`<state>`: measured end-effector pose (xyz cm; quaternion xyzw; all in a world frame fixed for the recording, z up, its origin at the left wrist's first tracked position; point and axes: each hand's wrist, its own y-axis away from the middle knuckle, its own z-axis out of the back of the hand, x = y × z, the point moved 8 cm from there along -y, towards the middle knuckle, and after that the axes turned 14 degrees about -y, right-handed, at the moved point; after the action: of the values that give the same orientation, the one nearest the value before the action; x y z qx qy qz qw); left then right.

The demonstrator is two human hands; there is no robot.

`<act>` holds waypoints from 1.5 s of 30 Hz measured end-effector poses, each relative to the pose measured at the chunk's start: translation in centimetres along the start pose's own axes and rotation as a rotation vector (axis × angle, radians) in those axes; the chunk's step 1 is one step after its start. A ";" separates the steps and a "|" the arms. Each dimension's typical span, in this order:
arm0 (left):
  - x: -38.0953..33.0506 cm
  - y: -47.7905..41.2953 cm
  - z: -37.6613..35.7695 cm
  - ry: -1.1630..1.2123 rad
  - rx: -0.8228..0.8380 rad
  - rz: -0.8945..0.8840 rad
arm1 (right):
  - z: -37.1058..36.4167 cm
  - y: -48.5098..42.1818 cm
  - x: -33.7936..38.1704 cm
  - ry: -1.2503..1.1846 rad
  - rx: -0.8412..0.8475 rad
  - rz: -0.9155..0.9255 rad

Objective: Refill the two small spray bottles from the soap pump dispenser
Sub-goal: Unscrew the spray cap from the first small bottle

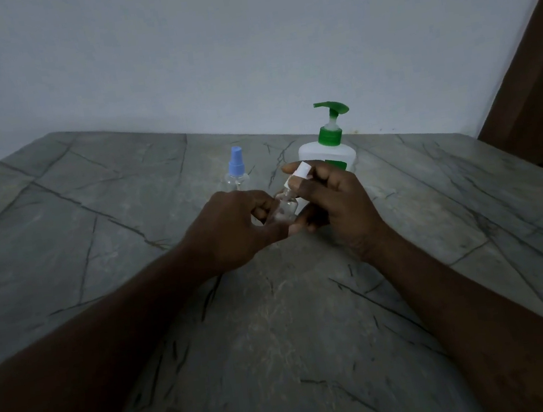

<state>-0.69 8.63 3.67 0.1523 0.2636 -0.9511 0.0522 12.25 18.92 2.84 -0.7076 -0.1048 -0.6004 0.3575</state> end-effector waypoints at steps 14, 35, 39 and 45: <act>-0.1 -0.1 -0.4 0.000 0.061 0.013 | 2.0 0.0 2.9 -0.154 -0.168 0.097; 0.0 -0.1 0.5 0.023 -0.016 0.024 | 2.3 -0.3 2.8 -0.218 -0.139 0.081; -0.1 -0.1 0.5 0.016 -0.022 0.012 | 2.1 -0.2 3.0 -0.168 -0.136 0.099; -0.3 -0.1 0.4 0.018 -0.009 0.019 | 2.0 0.0 3.5 -0.133 -0.167 0.148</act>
<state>-0.59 8.52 4.17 0.1632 0.2667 -0.9480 0.0597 14.74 19.21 5.97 -0.7789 -0.0255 -0.5309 0.3329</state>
